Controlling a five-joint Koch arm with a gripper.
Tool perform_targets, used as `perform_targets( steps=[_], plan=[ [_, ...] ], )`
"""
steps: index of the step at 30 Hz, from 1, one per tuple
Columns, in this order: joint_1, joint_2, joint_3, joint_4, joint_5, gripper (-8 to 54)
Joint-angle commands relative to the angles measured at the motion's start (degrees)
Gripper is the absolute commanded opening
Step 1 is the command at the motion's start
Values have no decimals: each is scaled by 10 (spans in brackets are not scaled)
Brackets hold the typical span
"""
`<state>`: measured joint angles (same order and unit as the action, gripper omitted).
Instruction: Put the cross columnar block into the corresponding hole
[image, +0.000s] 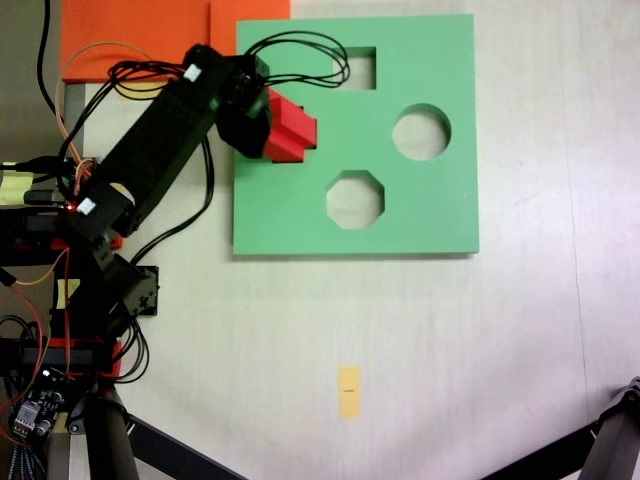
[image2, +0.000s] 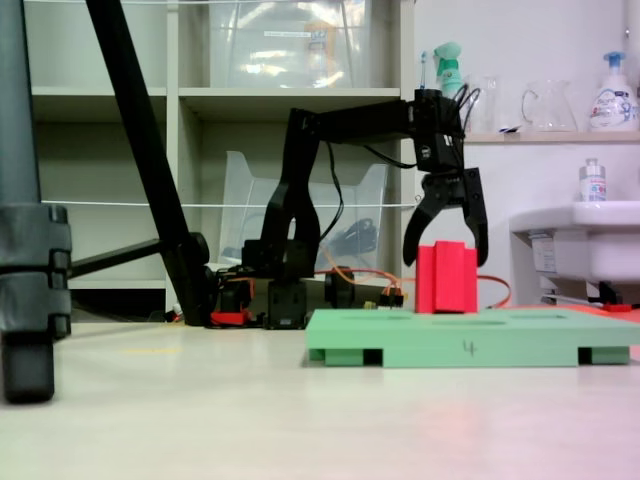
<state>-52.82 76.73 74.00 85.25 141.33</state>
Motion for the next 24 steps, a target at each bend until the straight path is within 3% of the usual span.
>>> perform_targets(
  steps=[1, 24],
  plan=[
    [7, 8, -7, 2, -9, 171],
    [53, -54, -46, -4, -87, 173]
  ],
)
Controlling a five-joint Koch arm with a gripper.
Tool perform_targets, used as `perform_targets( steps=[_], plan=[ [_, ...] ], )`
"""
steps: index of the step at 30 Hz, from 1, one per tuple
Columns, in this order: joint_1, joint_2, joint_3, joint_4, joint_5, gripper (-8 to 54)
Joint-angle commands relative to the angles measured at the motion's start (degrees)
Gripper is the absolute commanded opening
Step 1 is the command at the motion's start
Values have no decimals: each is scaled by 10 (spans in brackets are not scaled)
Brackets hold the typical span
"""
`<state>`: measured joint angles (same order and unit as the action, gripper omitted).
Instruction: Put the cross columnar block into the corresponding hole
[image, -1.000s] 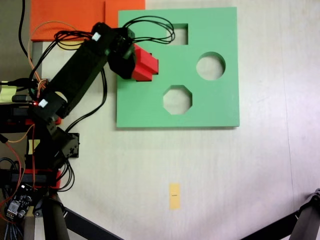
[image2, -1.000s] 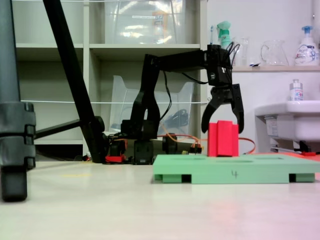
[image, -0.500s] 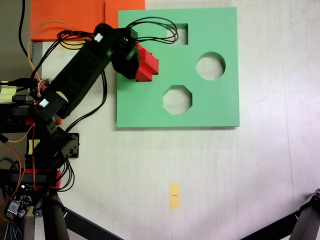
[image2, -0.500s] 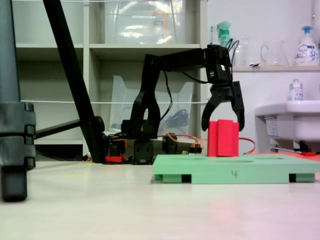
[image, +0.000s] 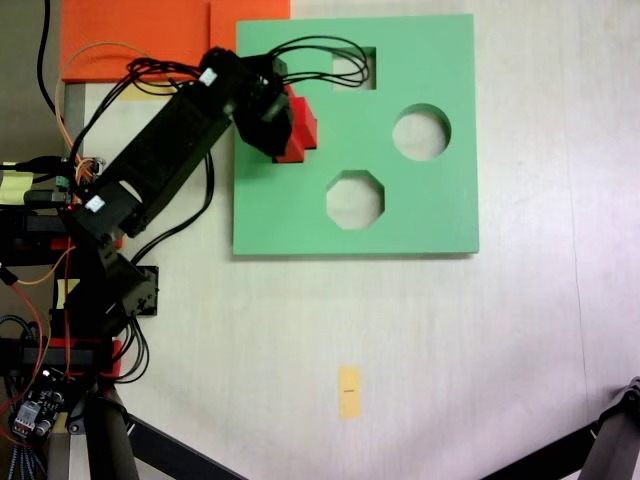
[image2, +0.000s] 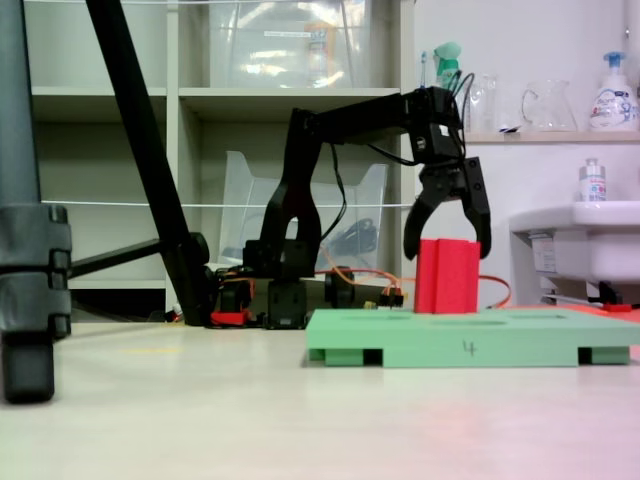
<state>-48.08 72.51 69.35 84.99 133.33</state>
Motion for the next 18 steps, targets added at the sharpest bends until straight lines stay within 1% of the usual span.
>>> perform_targets(
  steps=[1, 9, 18],
  plan=[
    [4, -17, 1, -1, -7, 172],
    [-4, -31, 1, 15, -4, 173],
    [-26, -16, 1, 35, 2, 173]
  ],
)
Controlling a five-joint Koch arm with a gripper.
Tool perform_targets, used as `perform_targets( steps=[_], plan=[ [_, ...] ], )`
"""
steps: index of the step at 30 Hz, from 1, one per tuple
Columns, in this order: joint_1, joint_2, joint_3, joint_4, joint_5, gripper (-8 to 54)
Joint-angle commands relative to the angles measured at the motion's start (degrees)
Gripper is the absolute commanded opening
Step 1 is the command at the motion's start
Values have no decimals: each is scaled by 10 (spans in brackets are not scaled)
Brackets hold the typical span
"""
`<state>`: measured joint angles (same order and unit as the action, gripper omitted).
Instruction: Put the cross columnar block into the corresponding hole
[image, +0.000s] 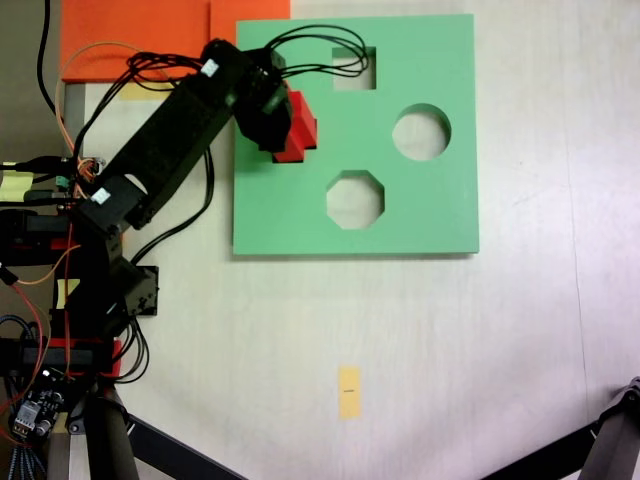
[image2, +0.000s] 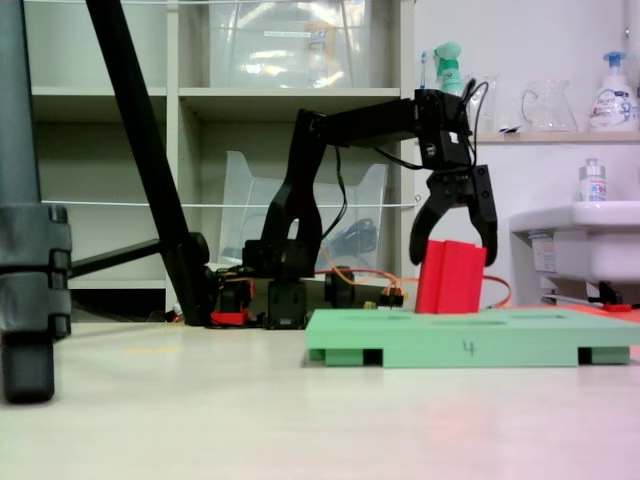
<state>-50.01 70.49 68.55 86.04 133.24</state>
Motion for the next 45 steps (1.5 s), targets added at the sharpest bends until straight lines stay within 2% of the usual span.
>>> perform_targets(
  steps=[1, 17, 19, 21, 24, 26, 29, 34, 39, 42, 45],
  plan=[
    [-8, 4, 10, 25, 4, 173],
    [-30, 18, 11, 58, 20, 174],
    [-26, 17, 19, 58, 20, 222],
    [-18, 11, 22, 53, 15, 374],
    [-6, 9, 19, 45, -2, 418],
    [0, 17, 18, 44, -23, 496],
    [9, 30, 16, 43, -53, 518],
    [37, 106, -5, 40, -178, 517],
    [112, 213, -36, 14, -483, 517],
    [149, 246, -37, -42, -570, 517],
    [189, 281, -32, -69, -744, 512]
  ],
)
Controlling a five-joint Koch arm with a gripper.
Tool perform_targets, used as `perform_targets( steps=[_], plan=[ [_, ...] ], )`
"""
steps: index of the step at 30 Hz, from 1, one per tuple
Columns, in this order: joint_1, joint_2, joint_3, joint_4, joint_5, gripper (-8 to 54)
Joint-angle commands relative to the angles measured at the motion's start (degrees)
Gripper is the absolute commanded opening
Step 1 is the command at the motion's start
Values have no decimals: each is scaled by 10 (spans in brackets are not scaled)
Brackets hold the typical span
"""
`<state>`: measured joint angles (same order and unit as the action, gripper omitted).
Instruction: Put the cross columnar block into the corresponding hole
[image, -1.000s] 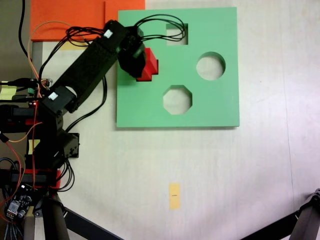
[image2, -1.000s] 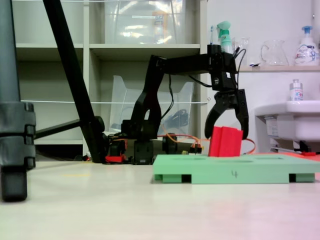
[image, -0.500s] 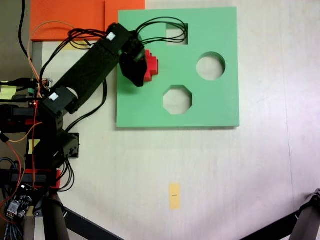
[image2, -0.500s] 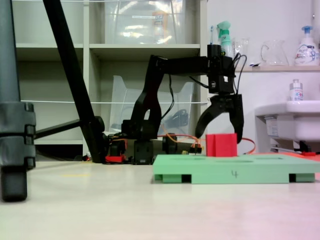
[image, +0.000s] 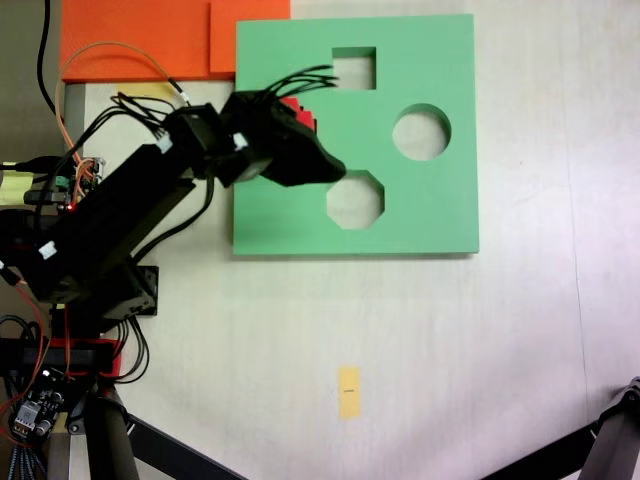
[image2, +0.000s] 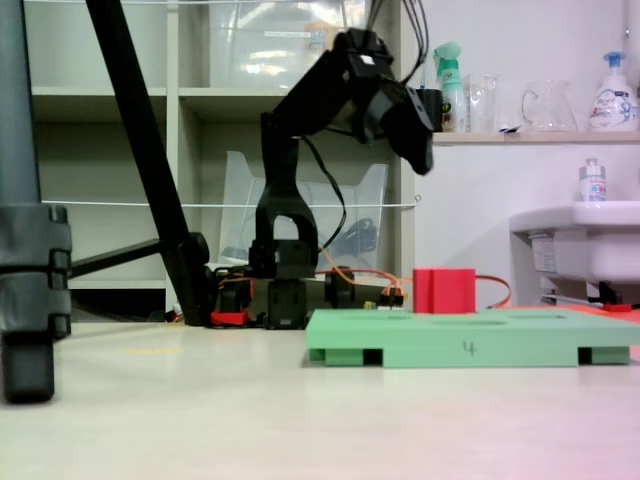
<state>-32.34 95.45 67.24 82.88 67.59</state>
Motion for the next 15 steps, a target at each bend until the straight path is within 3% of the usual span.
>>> perform_targets(
  steps=[1, 7, 10, 15],
  plan=[
    [26, 42, -18, -37, -130, 512],
    [125, 115, 90, -52, -325, 512],
    [168, 218, 331, -269, -454, 512],
    [215, 283, 544, -452, -512, 513]
  ],
)
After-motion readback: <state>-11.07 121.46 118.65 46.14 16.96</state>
